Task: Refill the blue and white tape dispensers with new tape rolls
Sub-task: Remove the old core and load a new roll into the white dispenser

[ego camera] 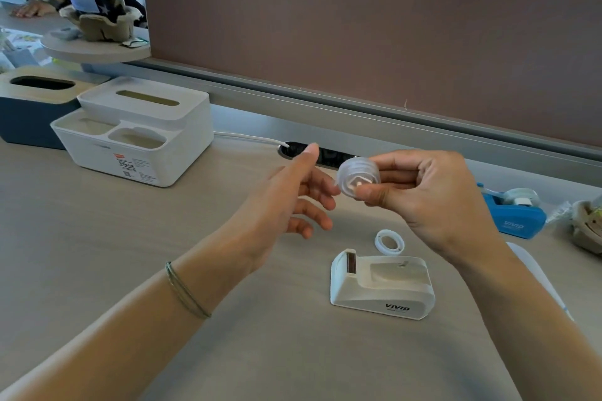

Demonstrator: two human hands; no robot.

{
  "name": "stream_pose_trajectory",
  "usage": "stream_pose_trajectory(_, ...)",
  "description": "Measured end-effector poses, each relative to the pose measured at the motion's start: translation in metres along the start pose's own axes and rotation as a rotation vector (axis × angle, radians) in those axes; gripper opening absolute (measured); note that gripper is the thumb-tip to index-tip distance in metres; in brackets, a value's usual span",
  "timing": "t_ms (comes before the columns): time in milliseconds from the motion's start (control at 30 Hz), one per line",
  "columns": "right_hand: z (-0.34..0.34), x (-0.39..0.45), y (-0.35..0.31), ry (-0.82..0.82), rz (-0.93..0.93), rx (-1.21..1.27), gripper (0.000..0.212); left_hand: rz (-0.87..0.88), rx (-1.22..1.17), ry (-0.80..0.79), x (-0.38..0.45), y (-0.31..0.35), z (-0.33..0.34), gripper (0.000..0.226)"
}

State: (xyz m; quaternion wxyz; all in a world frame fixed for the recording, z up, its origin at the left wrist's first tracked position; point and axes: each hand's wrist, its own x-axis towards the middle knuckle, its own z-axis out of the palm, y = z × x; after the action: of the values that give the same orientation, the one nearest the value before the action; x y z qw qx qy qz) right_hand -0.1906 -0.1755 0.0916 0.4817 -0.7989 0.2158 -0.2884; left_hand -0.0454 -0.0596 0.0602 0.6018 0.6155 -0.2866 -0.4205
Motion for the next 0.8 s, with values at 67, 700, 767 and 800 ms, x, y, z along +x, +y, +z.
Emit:
stream_pose_trajectory(67, 0.0, -0.001, 0.0, -0.022, -0.02, -0.009, 0.025, 0.034, -0.008, -0.039, -0.001, -0.001, 0.002, 0.05)
stream_pose_trajectory(700, -0.026, -0.032, 0.003, -0.01, -0.036, -0.183, 0.024, 0.108, 0.147, -0.175, -0.015, -0.008, 0.028, 0.041)
stream_pose_trajectory(767, -0.031, -0.04, 0.004, -0.005, -0.042, -0.182, 0.024, 0.104, 0.102, -0.219, -0.018, -0.011, 0.032, 0.039)
stream_pose_trajectory(800, -0.034, -0.043, 0.005, 0.0, -0.041, -0.182, 0.024, 0.101, 0.078, -0.235, -0.02, -0.012, 0.033, 0.036)
